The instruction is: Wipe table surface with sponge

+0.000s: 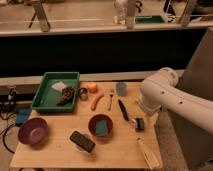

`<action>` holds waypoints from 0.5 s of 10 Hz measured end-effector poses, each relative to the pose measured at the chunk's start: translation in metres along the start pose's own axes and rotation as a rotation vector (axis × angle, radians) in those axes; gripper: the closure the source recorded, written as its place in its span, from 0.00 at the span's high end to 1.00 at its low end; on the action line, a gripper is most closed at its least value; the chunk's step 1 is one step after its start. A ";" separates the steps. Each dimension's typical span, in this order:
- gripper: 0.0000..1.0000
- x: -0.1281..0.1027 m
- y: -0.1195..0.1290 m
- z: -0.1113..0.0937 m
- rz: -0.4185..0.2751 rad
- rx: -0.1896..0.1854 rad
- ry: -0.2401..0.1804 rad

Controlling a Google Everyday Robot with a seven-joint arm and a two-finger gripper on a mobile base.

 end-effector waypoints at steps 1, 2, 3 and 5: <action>0.80 -0.002 0.000 0.002 -0.006 0.001 0.000; 0.80 -0.010 -0.004 0.004 -0.024 0.003 0.000; 0.80 -0.023 -0.010 0.006 -0.049 0.003 -0.004; 0.80 -0.049 -0.021 0.011 -0.127 0.010 -0.002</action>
